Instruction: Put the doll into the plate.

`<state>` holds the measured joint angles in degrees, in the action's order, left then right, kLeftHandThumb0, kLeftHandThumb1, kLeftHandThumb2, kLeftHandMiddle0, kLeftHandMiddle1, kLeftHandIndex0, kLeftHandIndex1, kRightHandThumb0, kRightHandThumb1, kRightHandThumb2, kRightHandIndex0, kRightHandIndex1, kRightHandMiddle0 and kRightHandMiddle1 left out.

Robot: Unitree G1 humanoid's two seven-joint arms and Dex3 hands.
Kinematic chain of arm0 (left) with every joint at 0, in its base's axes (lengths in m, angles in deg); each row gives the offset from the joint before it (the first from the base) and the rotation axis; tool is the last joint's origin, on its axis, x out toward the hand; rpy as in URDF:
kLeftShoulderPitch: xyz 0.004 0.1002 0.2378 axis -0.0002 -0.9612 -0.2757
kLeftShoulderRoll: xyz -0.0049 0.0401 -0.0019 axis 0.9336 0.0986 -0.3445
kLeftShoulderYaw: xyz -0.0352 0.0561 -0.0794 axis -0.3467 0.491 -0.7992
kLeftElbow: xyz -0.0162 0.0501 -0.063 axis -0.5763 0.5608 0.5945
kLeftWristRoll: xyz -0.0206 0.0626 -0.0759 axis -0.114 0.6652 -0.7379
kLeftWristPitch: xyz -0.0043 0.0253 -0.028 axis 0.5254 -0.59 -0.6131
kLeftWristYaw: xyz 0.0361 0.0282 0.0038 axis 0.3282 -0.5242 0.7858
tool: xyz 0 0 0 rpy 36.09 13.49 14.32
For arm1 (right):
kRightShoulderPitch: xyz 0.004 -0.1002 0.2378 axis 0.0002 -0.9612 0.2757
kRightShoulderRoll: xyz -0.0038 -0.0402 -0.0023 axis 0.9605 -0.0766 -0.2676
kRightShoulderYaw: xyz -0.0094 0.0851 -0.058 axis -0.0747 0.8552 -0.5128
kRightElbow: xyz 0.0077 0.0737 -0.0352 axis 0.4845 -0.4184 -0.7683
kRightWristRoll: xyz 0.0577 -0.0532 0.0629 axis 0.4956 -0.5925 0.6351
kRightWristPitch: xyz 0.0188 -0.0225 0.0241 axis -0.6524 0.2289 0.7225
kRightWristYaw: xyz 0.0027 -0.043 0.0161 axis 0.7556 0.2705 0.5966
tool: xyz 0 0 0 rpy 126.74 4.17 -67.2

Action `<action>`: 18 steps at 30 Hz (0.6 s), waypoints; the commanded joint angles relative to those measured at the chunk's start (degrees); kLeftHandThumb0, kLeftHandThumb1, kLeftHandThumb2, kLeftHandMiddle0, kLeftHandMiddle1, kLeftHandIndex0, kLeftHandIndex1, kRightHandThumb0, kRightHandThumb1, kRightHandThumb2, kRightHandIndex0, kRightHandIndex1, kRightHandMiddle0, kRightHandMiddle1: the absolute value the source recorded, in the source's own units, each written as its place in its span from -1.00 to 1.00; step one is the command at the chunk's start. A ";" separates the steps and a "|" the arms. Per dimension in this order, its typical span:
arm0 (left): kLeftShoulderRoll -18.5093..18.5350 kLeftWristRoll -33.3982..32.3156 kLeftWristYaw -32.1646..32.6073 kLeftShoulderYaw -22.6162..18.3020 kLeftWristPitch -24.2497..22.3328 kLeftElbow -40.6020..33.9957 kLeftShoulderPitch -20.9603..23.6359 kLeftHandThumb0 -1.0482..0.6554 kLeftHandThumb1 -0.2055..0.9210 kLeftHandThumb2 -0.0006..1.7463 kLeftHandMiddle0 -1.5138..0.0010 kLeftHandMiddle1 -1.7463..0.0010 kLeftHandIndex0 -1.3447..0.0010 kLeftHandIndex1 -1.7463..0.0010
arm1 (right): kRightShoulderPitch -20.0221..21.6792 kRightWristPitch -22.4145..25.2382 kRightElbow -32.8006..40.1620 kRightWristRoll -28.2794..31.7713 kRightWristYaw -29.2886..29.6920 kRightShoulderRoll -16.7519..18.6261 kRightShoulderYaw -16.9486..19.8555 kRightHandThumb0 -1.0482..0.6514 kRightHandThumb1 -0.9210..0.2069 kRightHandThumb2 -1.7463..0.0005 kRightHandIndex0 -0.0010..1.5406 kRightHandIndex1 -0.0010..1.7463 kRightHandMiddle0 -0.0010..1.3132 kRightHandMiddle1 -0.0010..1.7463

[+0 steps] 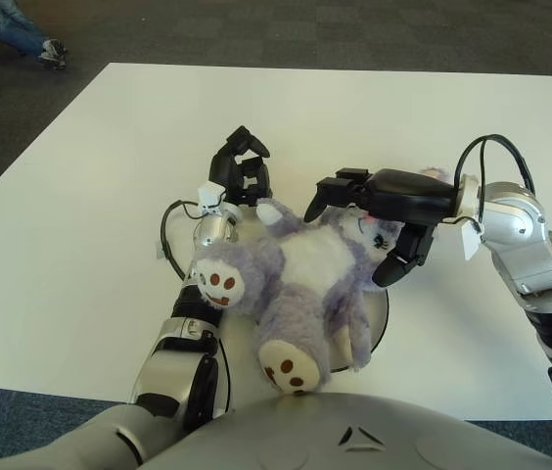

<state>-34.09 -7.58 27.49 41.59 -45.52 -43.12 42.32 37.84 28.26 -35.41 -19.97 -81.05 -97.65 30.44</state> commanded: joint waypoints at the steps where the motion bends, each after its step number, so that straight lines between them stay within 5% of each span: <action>1: -1.59 -0.37 -0.23 0.08 0.57 2.70 -3.43 -0.35 -0.14 0.56 -0.68 -1.00 0.04 -1.00 | 1.66 -0.09 -0.26 2.12 -2.31 -1.76 1.21 -0.56 0.06 -0.06 -1.00 -0.47 -1.00 -0.02; 8: -1.07 0.01 -0.36 0.10 0.17 3.53 -3.05 -0.35 -0.15 0.57 -0.67 -1.00 0.04 -1.00 | 3.79 3.45 -0.05 5.84 -8.01 -4.80 2.17 -0.59 0.07 -0.05 -1.00 -0.72 -1.00 -0.24; 18: -0.60 1.34 0.28 0.57 -2.43 2.22 -3.44 -0.34 -0.13 0.55 -0.61 -1.00 0.05 -1.00 | 5.48 3.31 -4.04 9.03 -7.66 -4.45 5.42 -0.63 -0.07 0.01 -1.00 -0.96 -1.00 -0.60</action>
<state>-33.89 -6.44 27.53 41.80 -46.55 -42.27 42.75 41.78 31.57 -37.81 -12.25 -89.27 -102.28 33.95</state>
